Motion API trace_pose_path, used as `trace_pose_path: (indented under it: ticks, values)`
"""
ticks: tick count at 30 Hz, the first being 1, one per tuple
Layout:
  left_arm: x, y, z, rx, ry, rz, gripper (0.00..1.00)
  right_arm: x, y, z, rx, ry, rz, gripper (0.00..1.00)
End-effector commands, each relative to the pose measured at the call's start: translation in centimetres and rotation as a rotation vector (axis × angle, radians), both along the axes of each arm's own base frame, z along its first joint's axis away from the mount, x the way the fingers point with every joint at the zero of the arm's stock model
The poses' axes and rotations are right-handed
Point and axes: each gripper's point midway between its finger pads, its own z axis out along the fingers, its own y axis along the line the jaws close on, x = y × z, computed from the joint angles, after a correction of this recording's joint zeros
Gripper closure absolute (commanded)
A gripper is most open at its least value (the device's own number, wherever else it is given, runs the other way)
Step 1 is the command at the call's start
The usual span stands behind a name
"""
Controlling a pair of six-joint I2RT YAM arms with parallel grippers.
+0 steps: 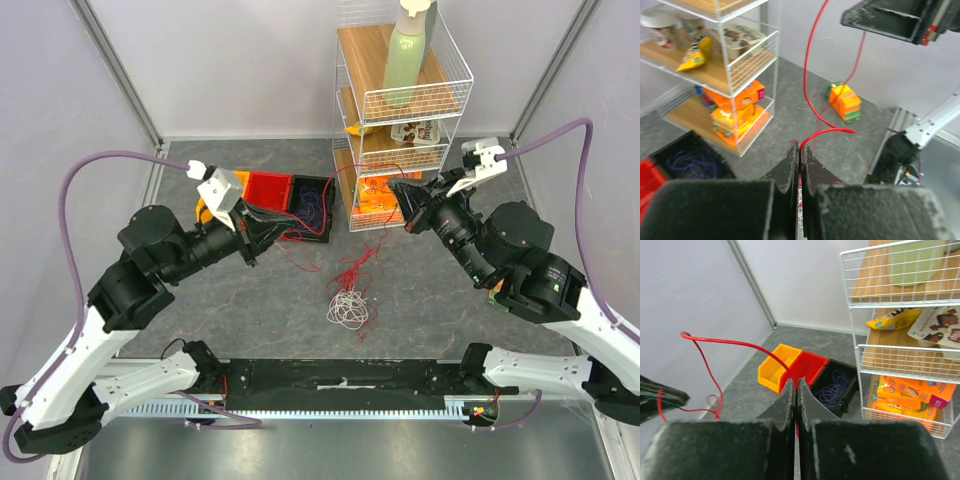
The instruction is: Untangle the cables
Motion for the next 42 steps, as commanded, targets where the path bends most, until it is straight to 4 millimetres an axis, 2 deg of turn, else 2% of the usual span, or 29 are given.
trace_pose_path:
  ticks: [1, 9, 11, 13, 16, 21, 31, 34, 36, 38, 39, 42]
  values:
    - [-2.2, -3.2, 2.0, -0.136, -0.025, -0.21, 0.98, -1.3, 1.5, 1.0, 0.025, 0.025, 0.106, 1.0]
    - [-1.2, -7.5, 1.8, -0.216, 0.014, -0.338, 0.94, -2.4, 5.6, 0.4, 0.1, 0.098, 0.269, 1.0]
    - [-0.8, -8.0, 1.1, -0.202, 0.028, -0.344, 0.92, -2.6, 6.0, 0.5, 0.12, 0.104, 0.288, 1.0]
    - [-0.7, -8.5, 1.2, -0.214, 0.012, -0.361, 0.89, -2.7, 6.3, 0.5, 0.132, 0.113, 0.295, 1.0]
    - [-1.4, -9.3, 0.5, -0.219, 0.039, -0.425, 0.87, -2.6, 6.9, 0.1, 0.138, 0.128, 0.304, 1.0]
    - [-2.0, -9.7, -0.2, -0.239, 0.056, -0.472, 0.79, -2.4, 7.5, -0.4, 0.144, 0.144, 0.312, 1.0]
    - [-0.8, -10.4, -0.6, -0.256, 0.084, -0.441, 0.69, -3.2, 8.7, -0.2, 0.186, 0.156, 0.381, 1.0]
    - [-0.8, -10.7, -1.0, -0.246, 0.096, -0.451, 0.73, -3.3, 9.0, -0.5, 0.192, 0.164, 0.392, 1.0]
    - [-0.9, -10.6, -1.1, -0.242, 0.092, -0.457, 0.86, -3.3, 9.1, -0.7, 0.19, 0.168, 0.394, 1.0]
    - [-0.9, -10.1, -1.1, -0.229, 0.079, -0.432, 0.93, -3.2, 8.9, -0.6, 0.178, 0.153, 0.385, 1.0]
    - [-0.7, -9.7, -1.1, -0.225, 0.071, -0.406, 0.97, -3.0, 8.6, -0.7, 0.163, 0.141, 0.373, 0.98]
    - [-0.5, -8.4, -0.1, -0.227, 0.037, -0.338, 0.98, -2.4, 6.8, -1.4, 0.109, 0.115, 0.296, 0.64]
